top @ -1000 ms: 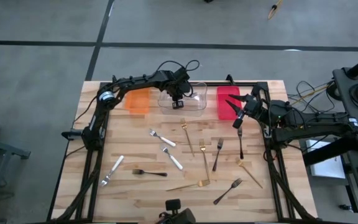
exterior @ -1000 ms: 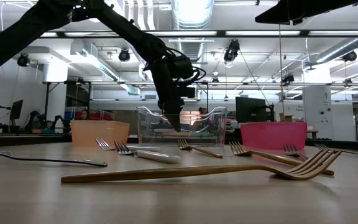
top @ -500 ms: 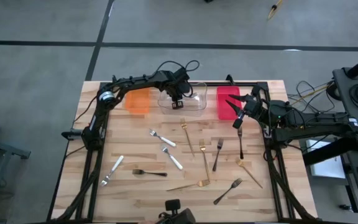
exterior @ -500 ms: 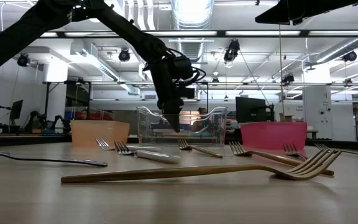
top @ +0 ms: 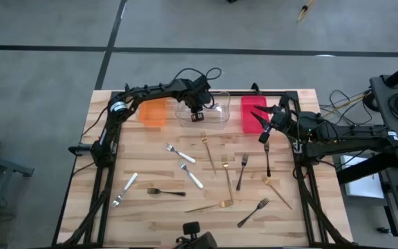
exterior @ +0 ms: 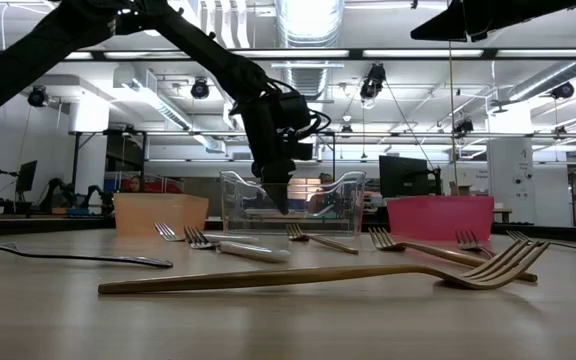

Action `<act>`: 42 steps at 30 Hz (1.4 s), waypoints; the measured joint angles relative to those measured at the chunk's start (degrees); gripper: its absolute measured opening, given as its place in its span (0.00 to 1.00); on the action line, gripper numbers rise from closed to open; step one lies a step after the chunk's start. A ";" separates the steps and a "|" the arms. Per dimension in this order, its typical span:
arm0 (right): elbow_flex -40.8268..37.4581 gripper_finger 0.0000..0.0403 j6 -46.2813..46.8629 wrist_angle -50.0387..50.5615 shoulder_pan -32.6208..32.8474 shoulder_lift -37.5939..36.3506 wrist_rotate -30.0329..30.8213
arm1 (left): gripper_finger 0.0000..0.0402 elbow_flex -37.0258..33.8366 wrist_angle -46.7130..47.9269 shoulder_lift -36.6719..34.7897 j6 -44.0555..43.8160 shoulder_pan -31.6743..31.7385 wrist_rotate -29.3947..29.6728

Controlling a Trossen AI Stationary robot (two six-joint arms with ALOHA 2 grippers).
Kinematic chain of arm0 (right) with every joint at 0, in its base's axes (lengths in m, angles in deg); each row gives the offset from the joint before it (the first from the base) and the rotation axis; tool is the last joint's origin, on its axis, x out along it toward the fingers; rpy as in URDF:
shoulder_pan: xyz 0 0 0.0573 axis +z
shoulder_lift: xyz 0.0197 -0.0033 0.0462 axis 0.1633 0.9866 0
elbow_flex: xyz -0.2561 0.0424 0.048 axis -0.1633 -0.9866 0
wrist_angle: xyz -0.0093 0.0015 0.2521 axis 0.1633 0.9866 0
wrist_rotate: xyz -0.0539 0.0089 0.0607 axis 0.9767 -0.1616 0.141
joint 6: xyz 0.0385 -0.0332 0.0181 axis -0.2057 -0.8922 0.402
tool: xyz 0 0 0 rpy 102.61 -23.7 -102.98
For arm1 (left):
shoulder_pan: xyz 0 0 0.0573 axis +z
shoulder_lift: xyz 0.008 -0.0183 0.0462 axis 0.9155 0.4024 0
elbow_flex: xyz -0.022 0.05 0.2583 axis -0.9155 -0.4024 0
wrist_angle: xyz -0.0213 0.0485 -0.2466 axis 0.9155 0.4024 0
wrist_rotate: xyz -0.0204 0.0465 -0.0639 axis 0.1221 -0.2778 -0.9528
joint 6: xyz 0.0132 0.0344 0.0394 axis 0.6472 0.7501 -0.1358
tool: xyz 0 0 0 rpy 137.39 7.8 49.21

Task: Sort silverware by color (type)
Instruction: Put the white fork into the transparent bin

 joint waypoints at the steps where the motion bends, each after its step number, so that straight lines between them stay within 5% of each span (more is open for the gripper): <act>1: 0.00 0.25 0.00 0.00 -0.01 0.00 0.00 | 0.06 0.00 -0.04 0.00 -0.05 0.00 0.00; 42: 0.00 0.25 -0.20 0.07 -0.01 0.00 0.04 | 0.06 -0.65 -2.71 -0.07 2.08 -0.04 0.00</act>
